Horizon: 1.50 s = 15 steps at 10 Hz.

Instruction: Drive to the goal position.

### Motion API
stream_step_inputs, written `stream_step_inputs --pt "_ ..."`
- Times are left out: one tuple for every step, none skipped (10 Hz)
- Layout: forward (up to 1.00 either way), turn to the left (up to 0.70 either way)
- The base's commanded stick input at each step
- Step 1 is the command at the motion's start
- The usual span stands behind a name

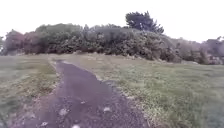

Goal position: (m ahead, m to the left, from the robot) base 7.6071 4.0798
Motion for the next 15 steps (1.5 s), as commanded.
stream_step_inputs --pt "0.5 0.0" --pt "0.5 0.05" --pt "0.5 0.15" --pt "0.5 0.35" --pt "0.5 0.5" --pt "0.5 0.5" --pt "0.5 0.5" --pt "0.5 0.46" --pt "0.5 0.24" --pt "0.5 0.1" --pt "0.5 0.0" --pt "0.5 0.0" --pt "0.5 0.0" --pt "0.5 0.0" --pt "0.5 0.0"
